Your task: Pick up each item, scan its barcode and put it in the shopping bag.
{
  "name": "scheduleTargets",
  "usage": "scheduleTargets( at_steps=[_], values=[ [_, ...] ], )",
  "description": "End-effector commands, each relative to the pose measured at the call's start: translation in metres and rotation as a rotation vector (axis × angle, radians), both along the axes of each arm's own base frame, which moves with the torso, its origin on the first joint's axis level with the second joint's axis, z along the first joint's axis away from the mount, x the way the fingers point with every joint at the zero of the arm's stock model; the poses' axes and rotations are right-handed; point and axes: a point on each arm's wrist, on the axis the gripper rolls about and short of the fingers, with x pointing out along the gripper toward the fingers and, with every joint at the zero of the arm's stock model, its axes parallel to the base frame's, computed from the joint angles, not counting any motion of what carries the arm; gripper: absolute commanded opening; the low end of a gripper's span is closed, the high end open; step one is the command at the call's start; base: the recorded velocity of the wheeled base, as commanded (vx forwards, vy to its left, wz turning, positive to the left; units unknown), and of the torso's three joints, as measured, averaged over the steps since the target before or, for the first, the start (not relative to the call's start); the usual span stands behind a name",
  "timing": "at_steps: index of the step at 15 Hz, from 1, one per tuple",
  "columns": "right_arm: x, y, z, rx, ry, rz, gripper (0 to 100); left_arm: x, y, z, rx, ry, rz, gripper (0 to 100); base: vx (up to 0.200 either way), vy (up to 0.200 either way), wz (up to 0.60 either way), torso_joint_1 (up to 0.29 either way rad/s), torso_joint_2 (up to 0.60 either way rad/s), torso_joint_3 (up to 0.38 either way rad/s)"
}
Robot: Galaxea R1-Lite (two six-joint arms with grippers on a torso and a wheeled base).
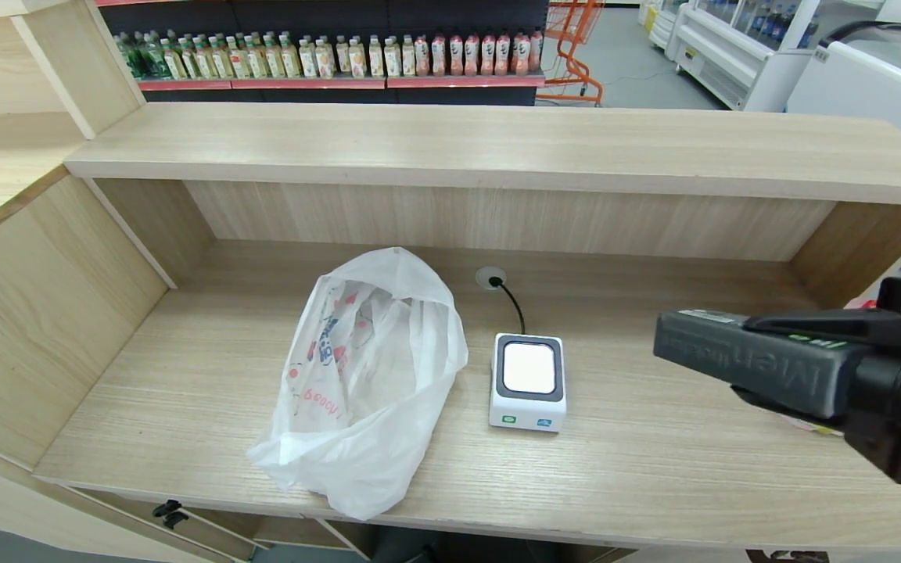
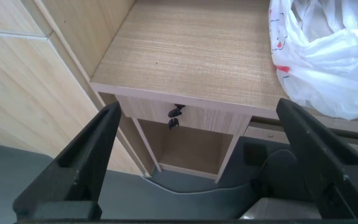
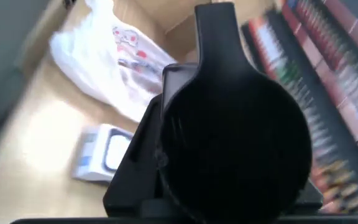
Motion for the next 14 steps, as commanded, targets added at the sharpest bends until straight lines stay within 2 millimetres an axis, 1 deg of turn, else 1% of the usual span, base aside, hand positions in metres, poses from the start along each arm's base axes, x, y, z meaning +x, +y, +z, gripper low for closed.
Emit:
scheduleTargets(
  at_steps=[1, 2, 3, 4, 5, 6, 7, 8, 9, 11, 13, 14],
  values=[
    [-0.012, -0.026, 0.015, 0.123, 0.226, -0.160, 0, 0.000, 0.000, 0.000, 0.000, 0.001, 0.000, 100, 0.000, 0.000, 0.00, 0.000, 0.00, 0.000],
    [-0.004, -0.032, 0.017, 0.213, 0.387, -0.287, 0, 0.000, 0.000, 0.000, 0.000, 0.000, 0.000, 100, 0.000, 0.000, 0.00, 0.000, 0.00, 0.000],
    [0.004, -0.031, 0.021, 0.369, 0.612, -0.415, 0, 0.000, 0.000, 0.000, 0.000, 0.000, 0.001, 100, 0.000, 0.000, 0.00, 0.000, 0.00, 0.000],
    [0.016, -0.019, 0.018, 0.512, 0.838, -0.483, 0, 0.000, 0.000, 0.000, 0.000, 0.000, 0.000, 100, 0.000, 0.000, 0.00, 0.000, 0.00, 0.000],
    [0.037, -0.002, 0.019, 0.691, 1.072, -0.562, 0, 0.000, 0.000, 0.000, 0.000, 0.000, 0.000, 100, 0.000, 0.000, 0.00, 0.000, 0.00, 0.000],
    [0.053, 0.011, 0.014, 0.816, 1.260, -0.639, 0, 0.000, 0.000, 0.000, 0.000, 0.000, 0.001, 100, 0.000, 0.000, 0.00, 0.000, 0.00, 0.000],
    [0.065, 0.029, 0.005, 0.927, 1.488, -0.715, 0, 0.000, 0.000, 0.000, 0.000, 0.000, 0.000, 100, 0.000, 0.000, 0.00, 0.000, 0.00, 0.000],
    [0.070, 0.042, -0.007, 0.960, 1.672, -0.753, 0, 0.000, 0.000, 0.000, 0.000, 0.000, 0.001, 100, 0.000, 0.000, 0.00, 0.000, 0.00, 0.000],
    [0.074, 0.050, -0.020, 0.961, 1.767, -0.782, 0, 0.000, 0.000, 0.000, 0.000, 0.000, 0.000, 100, 0.000, 0.000, 0.00, 0.000, 0.00, 0.000],
    [0.082, 0.056, -0.039, 0.953, 1.845, -0.832, 0, 0.000, 0.000, 0.000, 0.000, 0.000, 0.001, 100, 0.000, 0.000, 0.00, 0.000, 0.00, 0.000],
    [0.096, 0.062, -0.056, 0.933, 1.868, -0.862, 0, 0.000, 0.000, 0.000, 0.000, 0.001, 0.001, 100, 0.000, 0.000, 0.00, 0.000, 0.00, 0.000],
    [0.100, 0.070, -0.062, 0.912, 1.869, -0.852, 0, 0.000, 0.000, 0.000, 0.000, 0.000, 0.000, 100, 0.000, 0.000, 0.00, 0.000, 0.00, 0.000]
  ],
)
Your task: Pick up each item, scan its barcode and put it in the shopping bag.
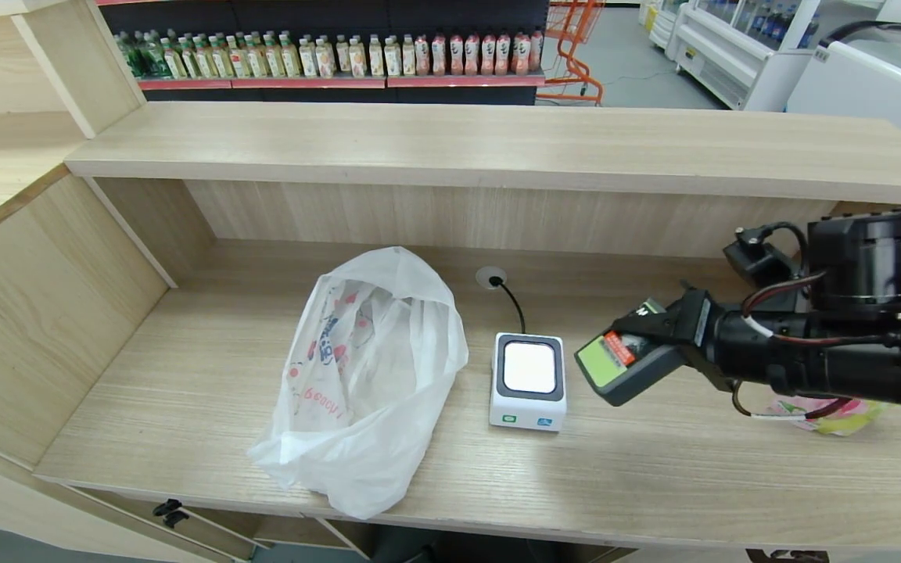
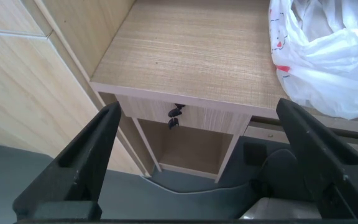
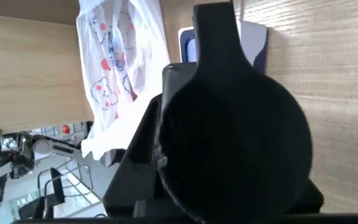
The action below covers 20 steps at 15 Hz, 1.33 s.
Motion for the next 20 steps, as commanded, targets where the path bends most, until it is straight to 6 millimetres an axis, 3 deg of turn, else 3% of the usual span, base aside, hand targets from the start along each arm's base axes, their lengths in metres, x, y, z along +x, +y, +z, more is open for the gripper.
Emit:
scheduleTargets(
  at_steps=[1, 6, 10, 16, 17, 20],
  values=[
    [0.020, 0.019, -0.028, -0.028, 0.052, 0.038, 0, 0.000, 0.000, 0.000, 0.000, 0.000, 0.000, 100, 0.000, 0.000, 0.00, 0.000, 0.00, 0.000],
    [0.047, 0.053, -0.041, -0.102, -0.016, 0.141, 0, 0.000, 0.000, 0.000, 0.000, 0.000, 0.001, 100, 0.000, 0.000, 0.00, 0.000, 0.00, 0.000],
    [0.065, 0.062, -0.054, -0.163, -0.120, 0.169, 0, 0.000, 0.000, 0.000, 0.000, 0.000, 0.001, 100, 0.000, 0.000, 0.00, 0.000, 0.00, 0.000],
    [0.068, 0.065, -0.056, -0.181, -0.147, 0.185, 0, 0.000, 0.000, 0.000, 0.000, 0.000, 0.001, 100, 0.000, 0.000, 0.00, 0.000, 0.00, 0.000],
    [0.067, 0.063, -0.043, -0.160, -0.178, 0.177, 0, 0.000, 0.000, 0.000, 0.000, 0.000, 0.000, 100, 0.000, 0.000, 0.00, 0.000, 0.00, 0.000],
    [0.028, 0.047, 0.048, 0.043, -0.355, 0.134, 0, 0.000, 0.000, 0.000, 0.000, 0.000, 0.001, 100, 0.000, 0.000, 0.00, 0.000, 0.00, 0.000]
  ],
)
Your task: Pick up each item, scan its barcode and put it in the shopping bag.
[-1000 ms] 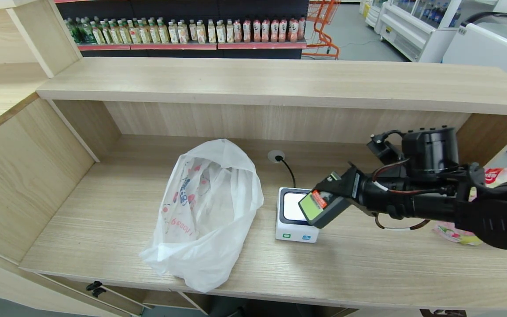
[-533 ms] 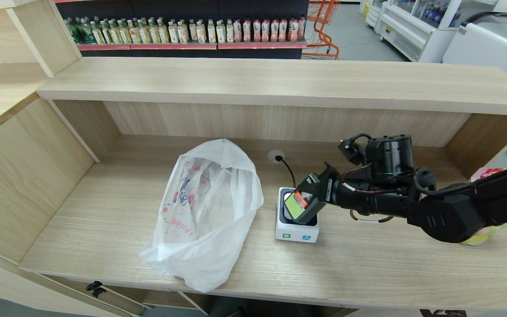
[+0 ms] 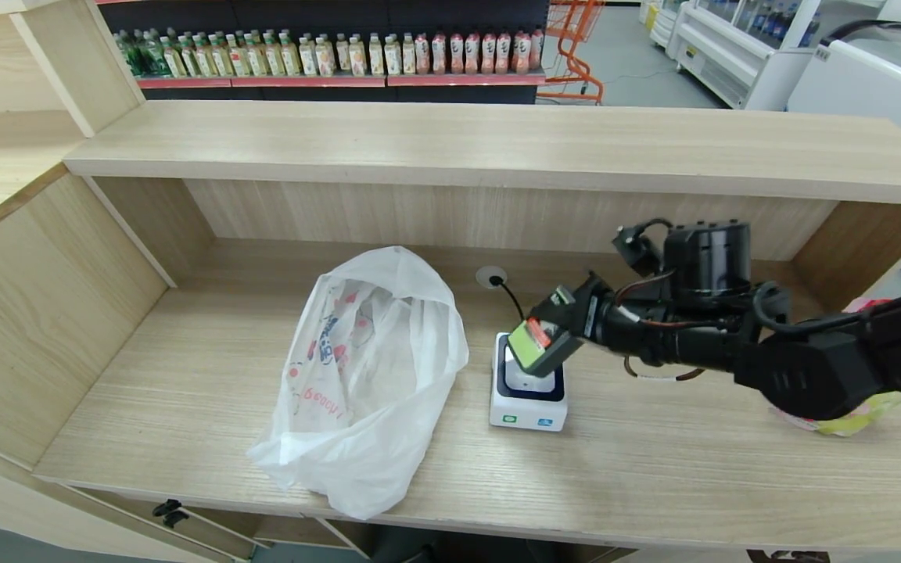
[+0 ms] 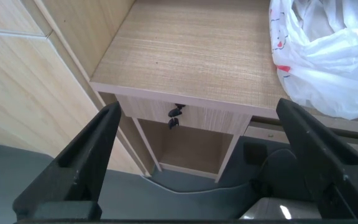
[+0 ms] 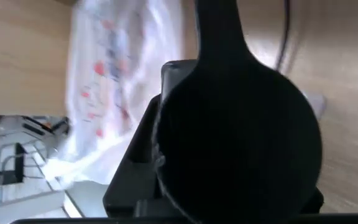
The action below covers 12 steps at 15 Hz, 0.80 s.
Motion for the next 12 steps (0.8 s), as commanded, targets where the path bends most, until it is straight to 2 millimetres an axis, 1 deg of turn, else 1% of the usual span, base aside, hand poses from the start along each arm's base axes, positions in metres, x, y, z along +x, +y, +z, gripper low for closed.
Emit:
scheduleTargets(
  at_steps=[1, 2, 3, 4, 5, 8, 12],
  values=[
    [-0.055, -0.023, 0.091, 0.053, -0.321, 0.036, 0, 0.000, 0.000, 0.000, 0.000, 0.000, 0.000, 100, 0.000, 0.000, 0.00, 0.000, 0.00, 0.000],
    [-0.071, -0.033, 0.097, -0.077, -0.456, 0.056, 0, 0.000, 0.000, 0.000, 0.000, 0.000, 0.000, 100, 0.000, 0.000, 0.00, 0.000, 0.00, 0.000],
    [-0.082, -0.044, 0.093, -0.193, -0.540, 0.061, 0, 0.000, 0.000, 0.000, 0.000, 0.000, 0.000, 100, 0.000, 0.000, 0.00, 0.000, 0.00, 0.000],
    [-0.086, -0.053, 0.091, -0.251, -0.576, 0.046, 0, 0.000, 0.000, 0.000, 0.000, 0.000, 0.000, 100, 0.000, 0.000, 0.00, 0.000, 0.00, 0.000],
    [-0.096, -0.062, 0.084, -0.288, -0.580, 0.037, 0, 0.000, 0.000, 0.000, 0.000, 0.000, 0.000, 100, 0.000, 0.000, 0.00, 0.000, 0.00, 0.000],
    [-0.118, -0.071, 0.068, -0.304, -0.539, 0.041, 0, 0.000, 0.000, 0.000, 0.000, 0.000, 0.001, 100, 0.000, 0.000, 0.00, 0.000, 0.00, 0.000],
    [-0.134, -0.078, 0.049, -0.315, -0.490, 0.055, 0, 0.000, 0.000, 0.000, 0.001, 0.000, 0.000, 100, 0.000, 0.000, 0.00, 0.000, 0.00, 0.000]
  ],
)
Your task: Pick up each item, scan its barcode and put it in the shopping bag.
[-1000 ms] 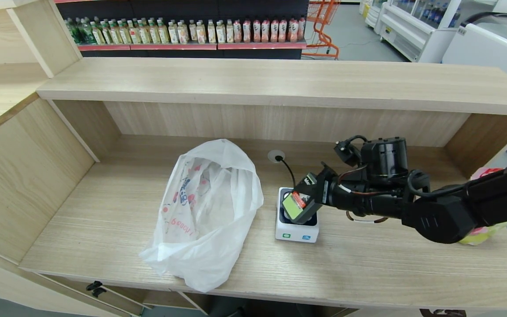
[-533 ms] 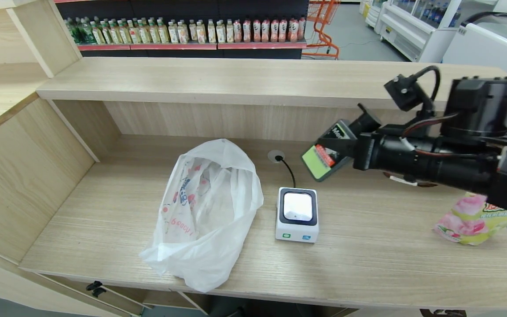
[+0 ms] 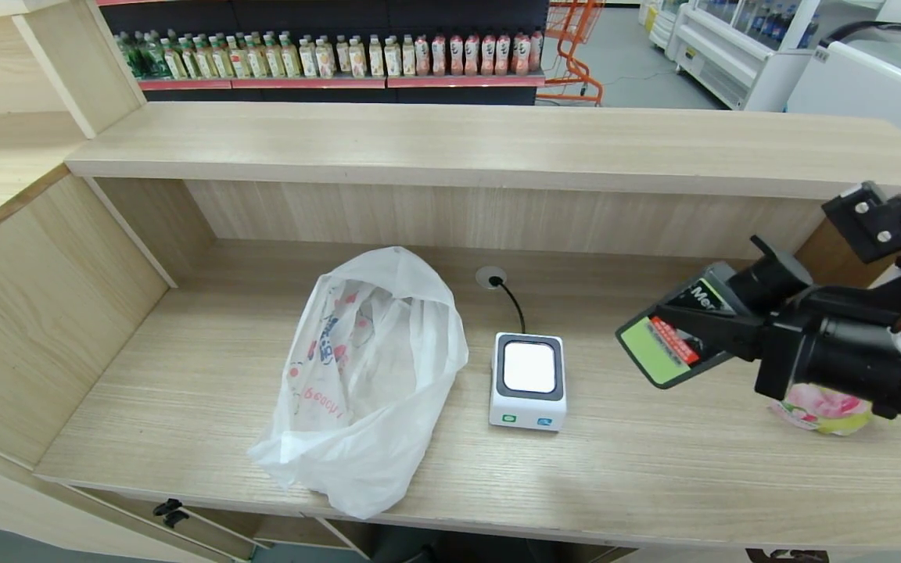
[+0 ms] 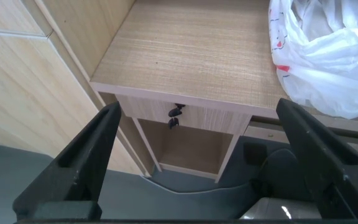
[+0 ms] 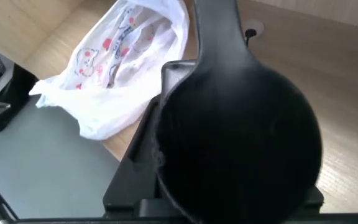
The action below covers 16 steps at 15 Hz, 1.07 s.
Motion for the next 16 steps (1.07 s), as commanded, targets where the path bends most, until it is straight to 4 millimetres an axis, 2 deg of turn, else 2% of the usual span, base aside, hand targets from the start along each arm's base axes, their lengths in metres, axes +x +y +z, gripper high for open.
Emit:
scheduleTargets(
  at_steps=[1, 6, 9, 12, 16],
  values=[
    [-0.012, -0.005, 0.000, 0.009, -0.012, 0.003, 0, 0.000, 0.000, 0.000, 0.002, 0.000, 0.001, 100, 0.000, 0.200, 0.00, 0.002, 0.00, -0.002],
    [-0.008, -0.003, 0.015, 0.224, 0.105, -0.026, 0, 0.000, 0.000, 0.000, -0.002, 0.000, 0.000, 100, 0.000, 0.200, 0.00, 0.007, 0.00, 0.000],
    [0.008, 0.004, 0.012, 0.233, 0.147, -0.036, 0, 0.000, 0.000, 0.000, 0.000, 0.000, 0.001, 100, 0.000, 0.200, 0.00, -0.006, 0.00, 0.005],
    [0.028, 0.019, 0.014, 0.282, 0.190, -0.108, 0, 0.000, 0.000, 0.000, -0.002, 0.000, 0.002, 100, 0.000, 0.000, 0.00, 0.000, 0.00, 0.000],
    [0.046, 0.041, -0.006, 0.229, 0.258, -0.107, 0, 0.000, 0.000, 0.000, -0.002, 0.000, 0.000, 100, 0.000, 0.000, 0.00, 0.000, 0.00, 0.000]
  ],
)
